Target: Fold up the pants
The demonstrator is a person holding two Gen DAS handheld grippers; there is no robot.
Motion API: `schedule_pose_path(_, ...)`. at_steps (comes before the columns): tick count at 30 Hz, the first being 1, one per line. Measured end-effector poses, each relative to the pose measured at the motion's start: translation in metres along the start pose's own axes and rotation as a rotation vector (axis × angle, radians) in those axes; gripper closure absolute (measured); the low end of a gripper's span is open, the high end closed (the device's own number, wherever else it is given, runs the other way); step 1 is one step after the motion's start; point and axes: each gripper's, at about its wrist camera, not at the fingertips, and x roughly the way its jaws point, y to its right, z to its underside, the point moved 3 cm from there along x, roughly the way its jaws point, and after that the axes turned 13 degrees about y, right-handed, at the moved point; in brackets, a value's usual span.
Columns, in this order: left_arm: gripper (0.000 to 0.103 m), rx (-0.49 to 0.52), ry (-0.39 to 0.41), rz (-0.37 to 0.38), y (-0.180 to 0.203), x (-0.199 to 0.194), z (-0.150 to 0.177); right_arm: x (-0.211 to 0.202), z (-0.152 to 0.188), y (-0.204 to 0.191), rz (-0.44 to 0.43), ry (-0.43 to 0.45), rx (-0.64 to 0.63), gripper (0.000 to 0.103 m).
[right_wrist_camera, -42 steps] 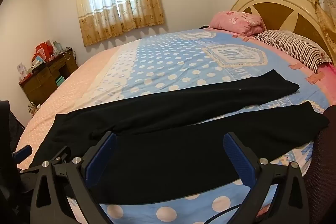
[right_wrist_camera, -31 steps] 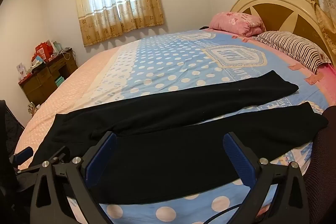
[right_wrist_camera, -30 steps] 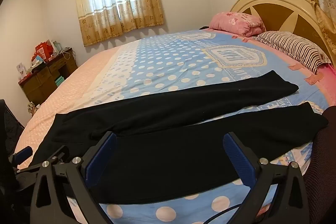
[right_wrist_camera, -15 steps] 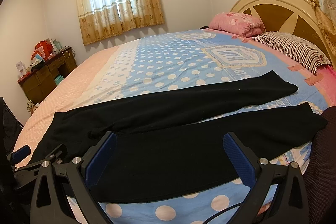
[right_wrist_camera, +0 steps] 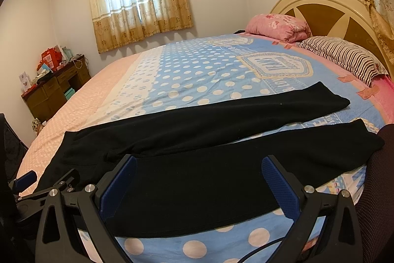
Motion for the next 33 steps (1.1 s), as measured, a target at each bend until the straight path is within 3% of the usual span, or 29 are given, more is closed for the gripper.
schedule_pose_path(33,0.001,0.002,-0.018,0.005,0.0004,0.0025,0.0035,0.0003,0.0045,-0.0030,-0.005,-0.013,-0.005,0.001)
